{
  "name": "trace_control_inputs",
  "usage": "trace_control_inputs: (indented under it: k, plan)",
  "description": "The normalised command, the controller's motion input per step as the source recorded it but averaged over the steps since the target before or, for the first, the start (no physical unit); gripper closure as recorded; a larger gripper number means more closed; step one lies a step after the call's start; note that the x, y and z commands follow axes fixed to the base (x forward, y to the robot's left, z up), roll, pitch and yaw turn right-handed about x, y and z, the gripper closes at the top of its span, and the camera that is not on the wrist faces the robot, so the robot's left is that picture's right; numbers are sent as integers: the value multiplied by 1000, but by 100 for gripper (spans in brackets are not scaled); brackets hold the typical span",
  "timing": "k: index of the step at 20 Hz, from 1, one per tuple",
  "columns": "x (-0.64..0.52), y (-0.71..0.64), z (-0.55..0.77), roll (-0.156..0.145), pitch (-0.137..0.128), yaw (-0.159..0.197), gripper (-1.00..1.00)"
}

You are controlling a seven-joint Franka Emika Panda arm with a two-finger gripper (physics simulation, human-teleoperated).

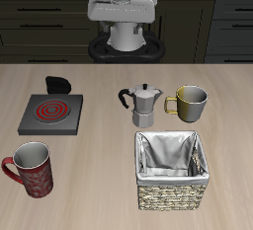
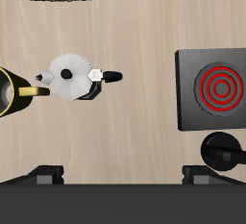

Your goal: Place the white and yellow mug in the basket

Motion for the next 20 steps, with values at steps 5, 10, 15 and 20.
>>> trace_control_inputs:
  k: [5,10,15,20]
  plan:
    - [124,278,-31,-39,14,-43,-100]
    - [44,355,-63,5,8,-25,-100]
    - [68,668,-158,78,24,5,-100]
    - [142,417,-162,41,21,10,-100]
